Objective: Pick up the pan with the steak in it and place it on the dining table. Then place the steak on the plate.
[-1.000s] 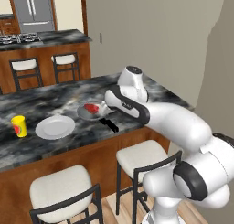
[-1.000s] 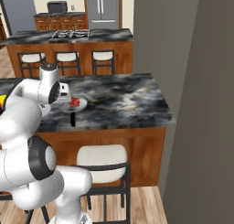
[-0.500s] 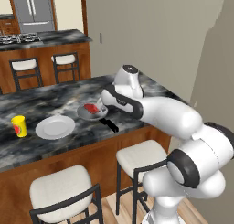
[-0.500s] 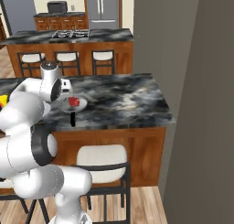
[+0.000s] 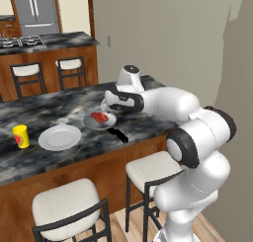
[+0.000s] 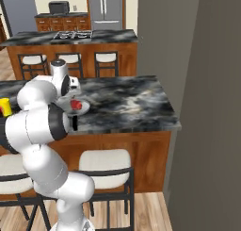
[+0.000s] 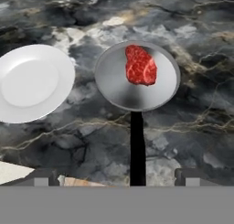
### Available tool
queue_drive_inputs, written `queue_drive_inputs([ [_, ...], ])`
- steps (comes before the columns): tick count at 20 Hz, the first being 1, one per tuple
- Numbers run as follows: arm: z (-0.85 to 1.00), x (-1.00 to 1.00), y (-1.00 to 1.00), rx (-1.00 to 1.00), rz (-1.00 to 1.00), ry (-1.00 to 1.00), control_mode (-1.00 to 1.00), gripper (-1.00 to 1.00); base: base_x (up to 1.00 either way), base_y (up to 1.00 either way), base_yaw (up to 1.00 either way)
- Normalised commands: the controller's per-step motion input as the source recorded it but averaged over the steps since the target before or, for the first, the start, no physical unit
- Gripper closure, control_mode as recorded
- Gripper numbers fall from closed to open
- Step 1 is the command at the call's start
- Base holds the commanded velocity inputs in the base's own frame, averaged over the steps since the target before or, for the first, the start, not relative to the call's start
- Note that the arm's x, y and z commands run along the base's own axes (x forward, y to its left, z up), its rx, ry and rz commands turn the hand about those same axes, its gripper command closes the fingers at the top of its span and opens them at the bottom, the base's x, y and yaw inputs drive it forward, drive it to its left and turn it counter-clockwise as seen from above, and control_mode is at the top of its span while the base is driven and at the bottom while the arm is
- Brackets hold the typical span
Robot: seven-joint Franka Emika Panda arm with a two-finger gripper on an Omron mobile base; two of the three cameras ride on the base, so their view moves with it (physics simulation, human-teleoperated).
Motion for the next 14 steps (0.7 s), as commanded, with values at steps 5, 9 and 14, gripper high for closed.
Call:
queue_drive_inputs([
  [5,-0.18,0.50,0.22,-0.05,-0.02,0.02,-1.00,-1.00,0.00,0.00,0.00],
  [9,-0.03,0.04,0.02,-0.03,0.00,0.04,-1.00,-1.00,0.00,0.00,0.00],
  [14,-0.19,0.14,0.02,0.00,0.00,0.05,-1.00,-1.00,0.00,0.00,0.00],
])
